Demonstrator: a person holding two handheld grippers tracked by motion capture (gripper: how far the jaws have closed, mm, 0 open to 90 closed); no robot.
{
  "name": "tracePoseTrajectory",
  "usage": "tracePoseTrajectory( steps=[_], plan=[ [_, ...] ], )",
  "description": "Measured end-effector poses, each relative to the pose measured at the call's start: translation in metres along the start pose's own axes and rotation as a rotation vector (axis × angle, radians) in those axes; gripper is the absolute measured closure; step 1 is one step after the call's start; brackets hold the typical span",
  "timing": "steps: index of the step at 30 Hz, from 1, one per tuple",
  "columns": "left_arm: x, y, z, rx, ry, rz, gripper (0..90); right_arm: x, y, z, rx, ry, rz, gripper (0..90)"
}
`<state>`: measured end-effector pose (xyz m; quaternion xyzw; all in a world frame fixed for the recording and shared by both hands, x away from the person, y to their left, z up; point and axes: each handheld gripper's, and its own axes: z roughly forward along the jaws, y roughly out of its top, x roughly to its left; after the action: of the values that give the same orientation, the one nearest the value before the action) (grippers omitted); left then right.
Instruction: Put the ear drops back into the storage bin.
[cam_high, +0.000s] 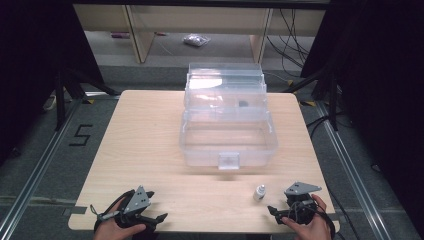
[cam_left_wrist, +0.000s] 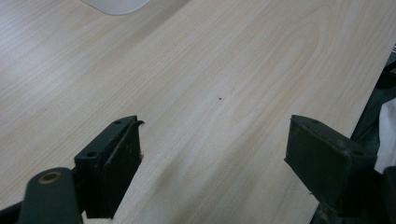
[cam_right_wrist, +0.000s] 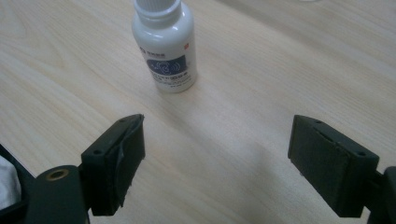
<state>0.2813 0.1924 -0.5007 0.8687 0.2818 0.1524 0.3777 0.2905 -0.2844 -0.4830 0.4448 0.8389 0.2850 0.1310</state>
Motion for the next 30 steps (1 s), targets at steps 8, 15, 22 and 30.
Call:
tracePoseTrajectory(
  steps=[8, 15, 22, 30],
  plan=[
    [0.001, 0.0, 0.0, 0.005, 0.005, 0.005, 17.7, -0.003, 0.002, -0.002, -0.014, -0.011, -0.037, 19.3],
    [0.001, 0.0, 0.001, 0.004, 0.002, -0.003, 17.7, -0.001, 0.01, -0.007, 0.008, 0.001, -0.038, 19.3],
    [0.001, 0.0, 0.001, 0.012, -0.004, 0.0, 17.7, 0.004, 0.016, -0.011, 0.016, 0.012, -0.072, 19.7],
    [0.001, 0.0, 0.002, 0.011, 0.003, 0.002, 17.7, 0.01, 0.027, -0.011, 0.058, 0.02, -0.081, 20.4]
  ],
)
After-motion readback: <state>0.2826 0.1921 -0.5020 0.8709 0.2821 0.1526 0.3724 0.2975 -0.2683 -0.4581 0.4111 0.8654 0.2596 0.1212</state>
